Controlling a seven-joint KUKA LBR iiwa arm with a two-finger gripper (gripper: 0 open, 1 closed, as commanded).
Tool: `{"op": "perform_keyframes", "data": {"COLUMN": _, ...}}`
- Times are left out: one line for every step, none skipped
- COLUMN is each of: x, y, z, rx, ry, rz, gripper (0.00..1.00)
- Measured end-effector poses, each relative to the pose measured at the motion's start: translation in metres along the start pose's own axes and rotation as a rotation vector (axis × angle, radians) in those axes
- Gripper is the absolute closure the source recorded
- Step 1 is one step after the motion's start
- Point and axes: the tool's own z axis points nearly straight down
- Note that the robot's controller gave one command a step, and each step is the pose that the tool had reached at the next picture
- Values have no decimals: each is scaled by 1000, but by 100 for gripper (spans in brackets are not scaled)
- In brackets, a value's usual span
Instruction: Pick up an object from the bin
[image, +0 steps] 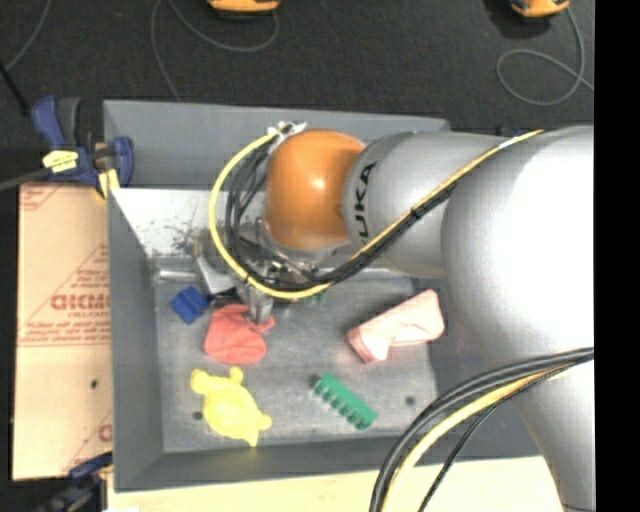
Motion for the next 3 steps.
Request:
{"op": "perform_keyframes", "data": {"x": 15, "y": -22, "z": -1, "rx": 1, "ry": 20, "rz": -1, "gripper": 100}}
{"op": "perform_keyframes", "data": {"x": 15, "y": -22, "z": -1, "rx": 0, "ry": 20, "rz": 0, "gripper": 100}}
{"op": "perform_keyframes", "data": {"x": 15, "y": -22, "z": -1, "rx": 0, "ry": 20, "rz": 1, "gripper": 100}}
